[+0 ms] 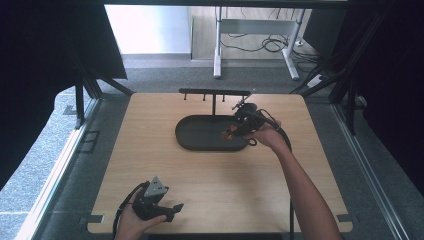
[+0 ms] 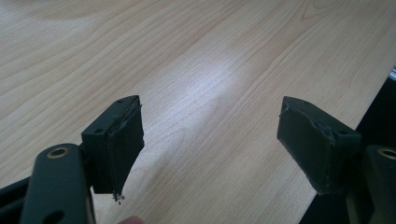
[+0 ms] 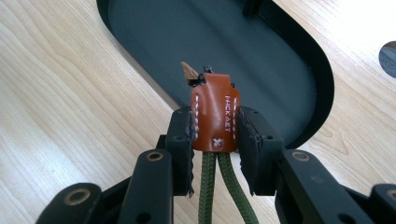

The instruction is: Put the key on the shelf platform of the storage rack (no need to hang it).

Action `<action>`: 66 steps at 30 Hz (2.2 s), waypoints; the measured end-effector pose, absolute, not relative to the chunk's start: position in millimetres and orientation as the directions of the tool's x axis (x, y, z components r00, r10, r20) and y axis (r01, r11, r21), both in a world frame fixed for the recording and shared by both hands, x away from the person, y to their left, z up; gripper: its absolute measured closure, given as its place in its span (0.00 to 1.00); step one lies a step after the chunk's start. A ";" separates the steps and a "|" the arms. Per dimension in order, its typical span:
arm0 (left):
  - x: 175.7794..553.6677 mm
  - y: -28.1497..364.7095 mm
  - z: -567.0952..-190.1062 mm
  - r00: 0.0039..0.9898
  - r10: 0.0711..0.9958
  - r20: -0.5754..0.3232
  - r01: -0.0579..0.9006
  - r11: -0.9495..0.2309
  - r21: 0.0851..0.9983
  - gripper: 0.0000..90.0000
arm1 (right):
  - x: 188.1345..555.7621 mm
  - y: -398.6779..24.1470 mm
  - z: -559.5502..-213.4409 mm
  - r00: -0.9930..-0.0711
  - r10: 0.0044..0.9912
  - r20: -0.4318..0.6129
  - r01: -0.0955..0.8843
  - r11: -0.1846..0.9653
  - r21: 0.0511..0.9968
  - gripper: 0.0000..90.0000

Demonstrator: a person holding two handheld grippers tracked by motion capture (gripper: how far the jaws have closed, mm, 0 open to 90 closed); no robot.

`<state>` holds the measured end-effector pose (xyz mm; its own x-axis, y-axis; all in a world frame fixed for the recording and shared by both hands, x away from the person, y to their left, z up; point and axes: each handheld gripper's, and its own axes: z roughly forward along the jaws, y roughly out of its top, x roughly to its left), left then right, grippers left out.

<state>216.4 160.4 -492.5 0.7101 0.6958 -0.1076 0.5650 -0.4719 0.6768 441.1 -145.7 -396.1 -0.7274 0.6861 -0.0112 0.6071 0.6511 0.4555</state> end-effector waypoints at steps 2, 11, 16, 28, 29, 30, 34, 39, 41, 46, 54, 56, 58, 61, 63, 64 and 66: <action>216.6 161.1 -492.3 0.710 0.696 -0.108 0.564 -0.470 0.679 0.26 | 443.8 -145.7 -397.2 -0.724 0.690 -0.012 0.612 0.650 0.452 0.75; 217.0 161.4 -492.6 0.710 0.696 -0.109 0.565 -0.470 0.678 0.26 | 453.4 -143.6 -397.4 -0.711 0.703 -0.010 0.624 0.638 0.451 0.75; 217.6 162.4 -492.9 0.709 0.696 -0.109 0.565 -0.470 0.678 0.26 | 459.4 -140.7 -397.4 -0.704 0.710 -0.002 0.633 0.628 0.453 0.75; 218.1 165.7 -492.8 0.703 0.702 -0.113 0.569 -0.460 0.681 0.26 | 478.9 -129.0 -406.5 -0.688 0.726 0.004 0.646 0.610 0.459 0.75; 218.2 166.1 -492.6 0.702 0.703 -0.114 0.570 -0.460 0.681 0.26 | 480.3 -128.2 -406.9 -0.690 0.724 0.001 0.643 0.612 0.460 0.75; 218.3 166.5 -492.4 0.703 0.702 -0.112 0.569 -0.461 0.681 0.26 | 481.6 -127.3 -407.6 -0.689 0.725 0.004 0.645 0.610 0.461 0.75; 218.2 167.6 -492.0 0.702 0.703 -0.113 0.569 -0.457 0.684 0.26 | 485.9 -125.3 -411.3 -0.685 0.728 0.002 0.645 0.606 0.465 0.75; 218.3 167.8 -492.2 0.701 0.705 -0.113 0.569 -0.456 0.684 0.26 | 487.4 -123.4 -418.1 -0.693 0.721 -0.008 0.633 0.613 0.472 0.74; 218.3 167.4 -492.5 0.699 0.706 -0.114 0.572 -0.456 0.682 0.26 | 487.2 -122.8 -420.9 -0.695 0.719 -0.012 0.631 0.617 0.470 0.74; 218.3 166.1 -493.1 0.702 0.703 -0.114 0.571 -0.460 0.680 0.26 | 486.3 -121.5 -427.1 -0.696 0.718 -0.018 0.627 0.620 0.472 0.74; 218.3 166.0 -493.2 0.703 0.703 -0.112 0.570 -0.462 0.679 0.26 | 486.2 -124.2 -439.0 -0.694 0.720 -0.022 0.628 0.619 0.472 0.73; 218.2 166.0 -492.9 0.702 0.704 -0.112 0.570 -0.460 0.680 0.26 | 486.3 -125.0 -441.1 -0.696 0.718 -0.023 0.627 0.622 0.469 0.72; 218.2 166.3 -492.6 0.702 0.703 -0.111 0.569 -0.461 0.681 0.26 | 486.1 -125.4 -442.7 -0.696 0.718 -0.017 0.628 0.620 0.470 0.67; 218.2 166.1 -492.9 0.701 0.704 -0.111 0.570 -0.461 0.680 0.26 | 485.2 -126.1 -443.2 -0.700 0.714 -0.016 0.626 0.624 0.467 0.66; 218.3 165.8 -493.1 0.704 0.702 -0.110 0.568 -0.464 0.679 0.26 | 484.0 -126.5 -442.6 -0.699 0.715 -0.018 0.626 0.623 0.469 0.66; 218.4 165.5 -493.2 0.705 0.701 -0.109 0.568 -0.465 0.679 0.26 | 483.7 -127.3 -442.1 -0.701 0.713 -0.016 0.623 0.623 0.473 0.66; 218.4 165.2 -493.2 0.706 0.700 -0.110 0.568 -0.466 0.679 0.26 | 482.3 -128.1 -440.7 -0.698 0.716 -0.017 0.624 0.620 0.475 0.65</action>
